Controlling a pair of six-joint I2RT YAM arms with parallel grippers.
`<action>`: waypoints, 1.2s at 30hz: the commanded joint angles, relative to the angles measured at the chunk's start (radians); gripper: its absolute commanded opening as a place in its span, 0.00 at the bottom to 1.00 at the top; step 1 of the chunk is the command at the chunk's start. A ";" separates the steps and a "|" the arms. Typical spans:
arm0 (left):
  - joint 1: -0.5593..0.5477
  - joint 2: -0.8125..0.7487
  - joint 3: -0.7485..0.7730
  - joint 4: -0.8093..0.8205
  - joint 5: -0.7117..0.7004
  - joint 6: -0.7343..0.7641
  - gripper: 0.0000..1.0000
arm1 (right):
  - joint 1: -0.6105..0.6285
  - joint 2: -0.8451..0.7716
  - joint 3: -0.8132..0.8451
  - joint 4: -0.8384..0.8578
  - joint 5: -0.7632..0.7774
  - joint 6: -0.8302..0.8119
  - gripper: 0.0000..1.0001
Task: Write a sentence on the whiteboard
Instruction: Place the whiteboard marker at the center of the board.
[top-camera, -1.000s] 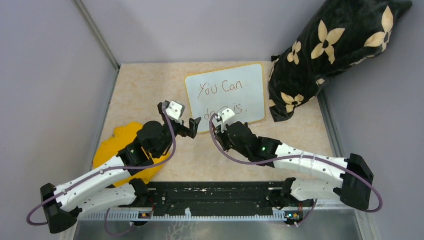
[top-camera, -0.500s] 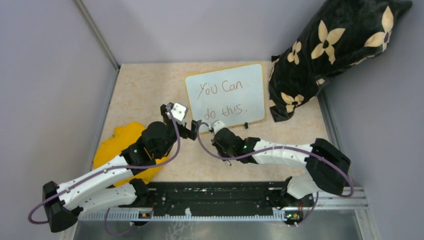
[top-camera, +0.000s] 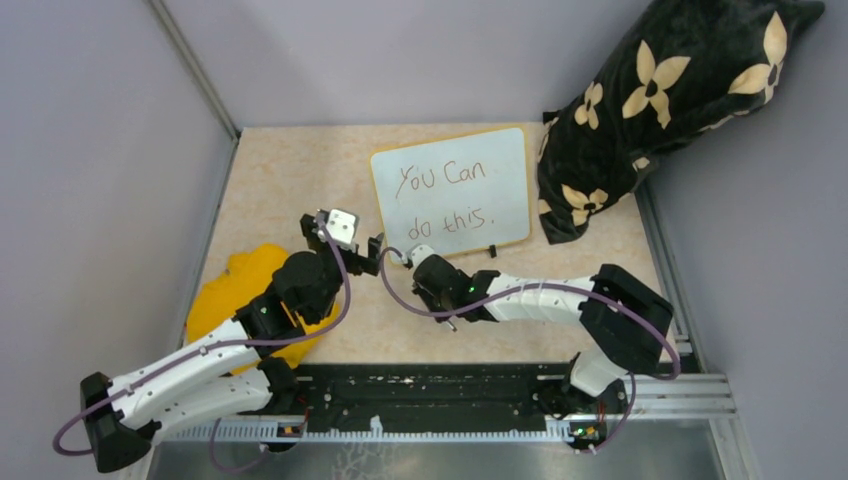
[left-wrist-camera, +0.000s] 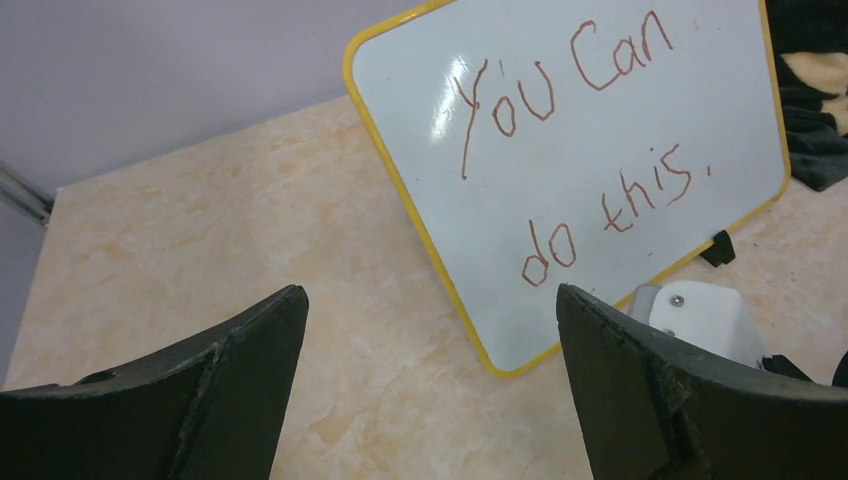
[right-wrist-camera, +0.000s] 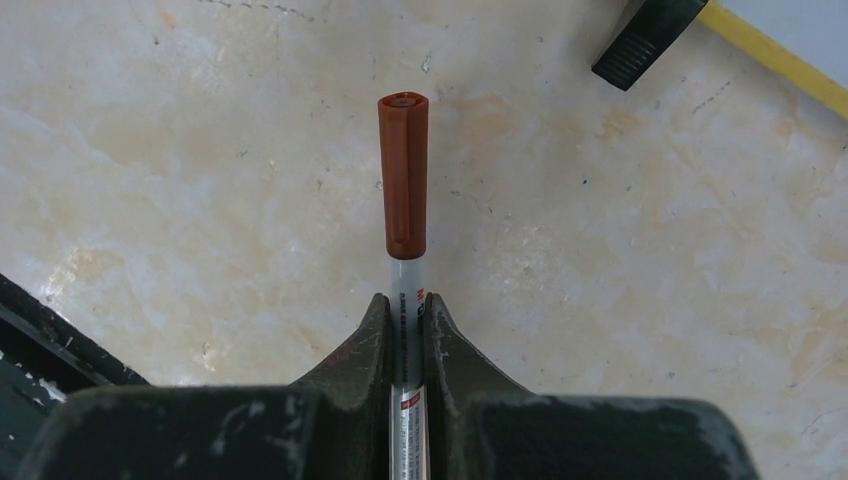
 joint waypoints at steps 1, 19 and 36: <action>-0.001 -0.032 -0.016 0.074 -0.085 0.027 0.99 | 0.002 0.029 0.051 -0.014 0.011 -0.038 0.00; -0.001 -0.003 -0.032 0.113 -0.127 0.063 0.99 | -0.037 -0.001 -0.039 -0.014 0.003 0.014 0.00; -0.001 0.001 -0.034 0.116 -0.140 0.064 0.99 | -0.041 -0.021 -0.061 -0.039 0.052 0.037 0.06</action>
